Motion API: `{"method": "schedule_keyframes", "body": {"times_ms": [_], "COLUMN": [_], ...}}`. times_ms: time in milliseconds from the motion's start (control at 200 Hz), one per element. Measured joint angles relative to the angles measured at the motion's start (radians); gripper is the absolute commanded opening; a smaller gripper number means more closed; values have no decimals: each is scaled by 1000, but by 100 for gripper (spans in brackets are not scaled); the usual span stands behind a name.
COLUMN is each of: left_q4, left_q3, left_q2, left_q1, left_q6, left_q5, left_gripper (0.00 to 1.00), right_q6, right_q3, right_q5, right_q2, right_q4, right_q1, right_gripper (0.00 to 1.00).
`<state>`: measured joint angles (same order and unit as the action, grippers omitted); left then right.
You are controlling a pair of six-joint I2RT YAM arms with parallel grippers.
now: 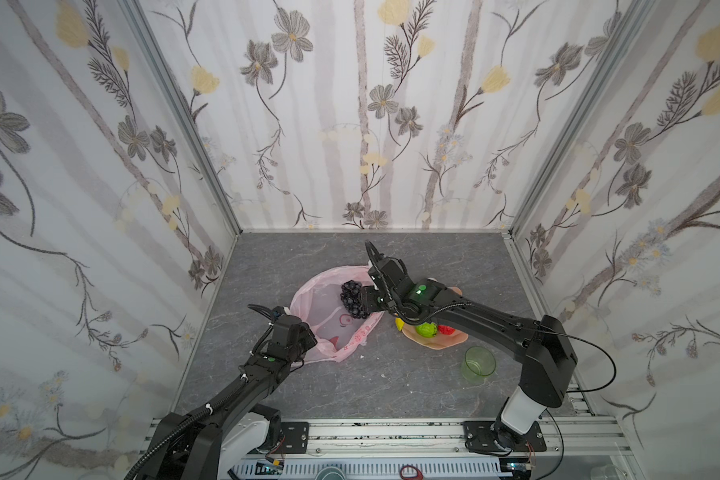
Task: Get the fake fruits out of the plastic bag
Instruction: 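Reach the right gripper into the pink bag toward the dark grapes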
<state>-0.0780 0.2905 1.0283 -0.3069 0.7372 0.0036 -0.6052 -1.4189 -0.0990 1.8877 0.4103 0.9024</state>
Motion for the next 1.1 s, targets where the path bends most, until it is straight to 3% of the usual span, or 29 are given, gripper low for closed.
{"method": "schedule_keyframes", "body": {"times_ms": [110,340,1104], "left_q4": [0,0,-6], "left_q3": [7,35,25], "left_q2": [19,53,61], "left_q1": [-4,-43,-90], "left_q6": [0,0,-3], "left_q5": [0,-2,-34], "left_gripper": [6,6,6], "right_q6": [12,14,10], "right_q3": [-20,-105,-359], "right_q5": [26,51,77], "right_q2": [46,195,491], "right_q4": [-31,-47,-37], "right_q1": [6,-12,-113], "right_gripper": [57,69,80]}}
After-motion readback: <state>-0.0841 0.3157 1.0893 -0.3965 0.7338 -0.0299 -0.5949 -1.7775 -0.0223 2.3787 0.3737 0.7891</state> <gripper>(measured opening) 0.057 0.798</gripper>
